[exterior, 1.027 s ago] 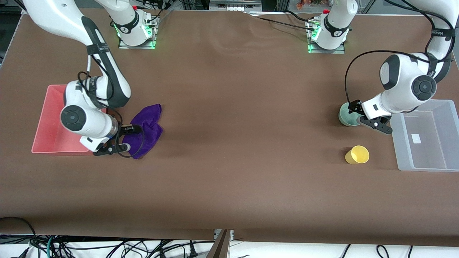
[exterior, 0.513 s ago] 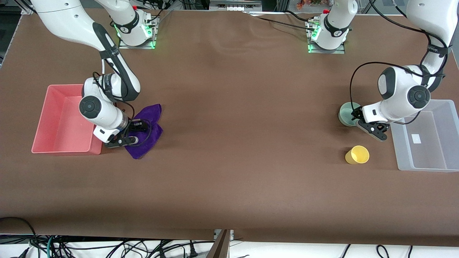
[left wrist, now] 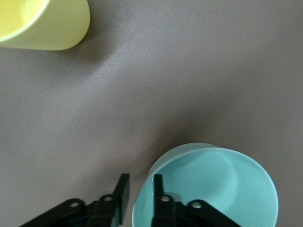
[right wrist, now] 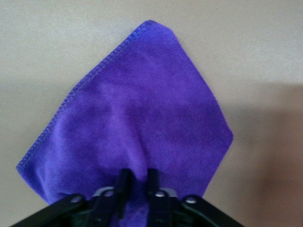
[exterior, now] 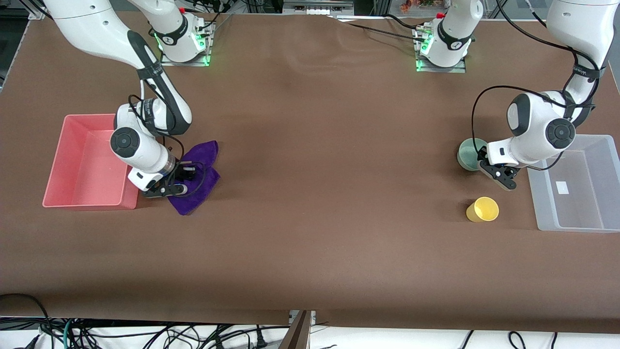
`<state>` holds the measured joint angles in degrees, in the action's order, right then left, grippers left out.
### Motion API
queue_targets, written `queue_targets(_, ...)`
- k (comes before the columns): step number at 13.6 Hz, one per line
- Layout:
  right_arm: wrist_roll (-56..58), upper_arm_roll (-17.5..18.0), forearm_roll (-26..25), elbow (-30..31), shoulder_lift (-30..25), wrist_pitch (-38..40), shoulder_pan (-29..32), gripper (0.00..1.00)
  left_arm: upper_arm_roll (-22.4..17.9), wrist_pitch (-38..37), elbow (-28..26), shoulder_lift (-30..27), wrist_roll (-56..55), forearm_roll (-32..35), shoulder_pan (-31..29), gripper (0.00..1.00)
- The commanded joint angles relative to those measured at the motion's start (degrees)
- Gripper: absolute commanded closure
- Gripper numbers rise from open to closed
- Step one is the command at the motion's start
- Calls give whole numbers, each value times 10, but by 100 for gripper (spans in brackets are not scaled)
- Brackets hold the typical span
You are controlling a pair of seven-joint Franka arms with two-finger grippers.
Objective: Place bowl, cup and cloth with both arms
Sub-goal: 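Drop the cloth into the pink bin while the left gripper places the bowl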
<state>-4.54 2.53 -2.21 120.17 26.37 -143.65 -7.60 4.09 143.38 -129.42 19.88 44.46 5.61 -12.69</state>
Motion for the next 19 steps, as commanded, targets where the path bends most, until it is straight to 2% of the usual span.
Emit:
queue_targets(1, -13, 1, 6, 9, -7, -6, -4, 100, 3, -11, -2, -34, 13, 9, -4, 100)
queue_targets(3, -4, 2, 5, -5, -11, 1, -4, 100, 6, -95, 33, -62, 13, 10, -1, 100)
queue_targets(4, -2, 3, 4, -23, -19, 33, -4, 100, 6, -149, 66, -64, 14, 10, -1, 100)
queue_targets(6, -5, 4, 5, -109, -31, 168, -3, 100, 4, -254, 157, -60, 50, 9, -3, 100)
queue_targets(8, 18, -1, 0, -214, -33, 320, 3, 100, -5, -323, 243, -43, 90, 10, -21, 100)
queue_targets(9, 52, -5, -1, -258, -37, 384, 7, 100, -6, -327, 273, -29, 111, 10, -42, 100)
queue_targets(11, 131, -37, -1, -316, -49, 485, 16, 100, -5, -323, 325, 5, 147, 38, -83, 100)
queue_targets(14, 272, -122, -2, -365, -59, 582, 18, 100, -4, -312, 397, 85, 190, 55, -144, 100)
queue_targets(17, 399, -212, -2, -359, -58, 603, 24, 100, -4, -214, 400, 141, 241, 53, -192, 100)
queue_targets(19, 422, -226, -4, -325, -57, 588, 39, 100, -3, -182, 400, 179, 245, 48, -213, 100)
